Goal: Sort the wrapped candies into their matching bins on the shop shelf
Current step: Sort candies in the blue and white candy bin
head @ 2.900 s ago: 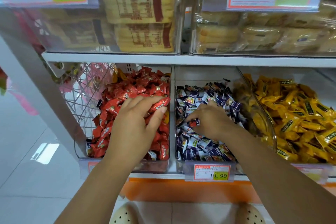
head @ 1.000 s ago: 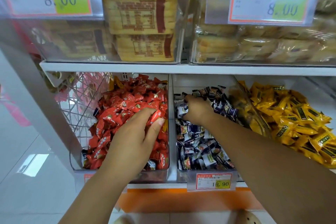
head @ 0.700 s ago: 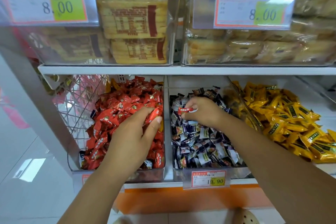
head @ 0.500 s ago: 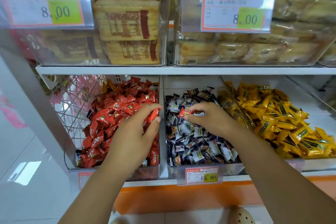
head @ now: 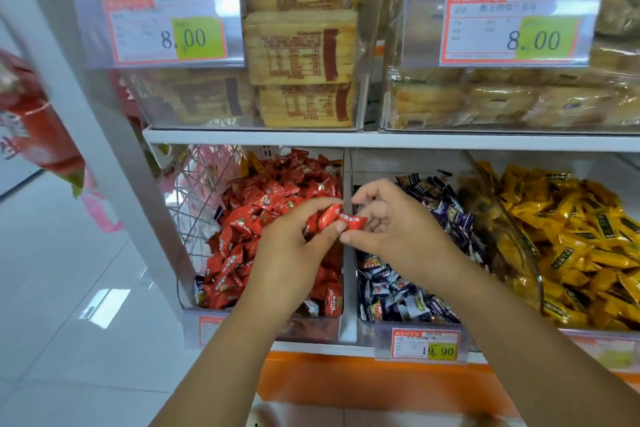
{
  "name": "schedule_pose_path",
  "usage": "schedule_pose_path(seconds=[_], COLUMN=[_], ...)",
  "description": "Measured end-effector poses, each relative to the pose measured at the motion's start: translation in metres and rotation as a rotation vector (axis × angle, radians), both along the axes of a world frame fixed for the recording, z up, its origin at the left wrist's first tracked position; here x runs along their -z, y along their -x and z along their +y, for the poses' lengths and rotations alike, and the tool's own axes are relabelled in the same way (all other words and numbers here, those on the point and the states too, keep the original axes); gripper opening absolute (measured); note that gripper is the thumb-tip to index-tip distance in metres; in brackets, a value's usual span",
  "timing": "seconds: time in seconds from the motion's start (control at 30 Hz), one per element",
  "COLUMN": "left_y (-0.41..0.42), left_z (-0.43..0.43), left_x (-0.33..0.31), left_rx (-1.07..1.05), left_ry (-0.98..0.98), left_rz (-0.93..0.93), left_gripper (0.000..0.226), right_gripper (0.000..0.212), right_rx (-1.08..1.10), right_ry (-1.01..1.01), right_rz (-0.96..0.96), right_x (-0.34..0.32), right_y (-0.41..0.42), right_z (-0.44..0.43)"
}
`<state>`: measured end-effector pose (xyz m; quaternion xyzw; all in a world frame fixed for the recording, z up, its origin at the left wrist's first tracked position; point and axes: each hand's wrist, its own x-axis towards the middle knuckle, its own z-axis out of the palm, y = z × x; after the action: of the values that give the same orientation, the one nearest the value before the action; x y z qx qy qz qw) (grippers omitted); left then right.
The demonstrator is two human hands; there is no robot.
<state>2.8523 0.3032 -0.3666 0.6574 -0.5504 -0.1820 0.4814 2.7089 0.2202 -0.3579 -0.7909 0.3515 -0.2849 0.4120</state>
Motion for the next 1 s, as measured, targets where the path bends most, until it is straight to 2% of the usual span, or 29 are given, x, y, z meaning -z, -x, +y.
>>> schedule_pose_path(seconds=[0.1, 0.2, 0.33, 0.5, 0.6, 0.67, 0.77, 0.9, 1.0], left_y=[-0.028, -0.059, -0.076, -0.077, -0.076, -0.077, -0.070, -0.024, 0.016], left_z=[0.000, -0.011, -0.042, -0.053, -0.055, -0.057, -0.056, -0.027, 0.002], left_x=[-0.002, -0.002, 0.003, 0.009, 0.015, 0.011, -0.006, -0.026, -0.011], left_rx=[-0.237, -0.398, -0.309, -0.176, -0.108, -0.085, -0.089, -0.084, 0.034], left_ry=[0.078, 0.067, -0.047, -0.293, -0.437, -0.542, -0.619, -0.389, -0.362], left_rz=[-0.065, -0.160, -0.413, -0.565, -0.676, -0.694, -0.662, -0.718, -0.729], left_gripper=[0.021, 0.022, 0.032, 0.066, 0.058, 0.057, 0.063, 0.063, 0.063], right_gripper=[0.043, 0.025, 0.014, 0.014, 0.015, 0.023, 0.039, 0.078, 0.091], right_rx=[0.011, 0.147, 0.147, 0.183, 0.264, 0.271, 0.146, -0.109, -0.228], right_ry=[-0.055, 0.011, 0.024, 0.105, 0.227, 0.296, 0.219, 0.175, 0.281], right_rz=[-0.042, -0.028, 0.016, 0.177, 0.308, 0.479, 0.684, 0.855, 1.061], right_x=[-0.004, -0.004, 0.011, 0.022, 0.023, 0.023, 0.022, 0.027, 0.045], right_y=[-0.001, 0.006, 0.014, 0.026, 0.034, 0.041, 0.049, 0.037, 0.023], right_z=[-0.004, -0.013, -0.018, -0.029, -0.036, -0.038, -0.043, -0.041, -0.031])
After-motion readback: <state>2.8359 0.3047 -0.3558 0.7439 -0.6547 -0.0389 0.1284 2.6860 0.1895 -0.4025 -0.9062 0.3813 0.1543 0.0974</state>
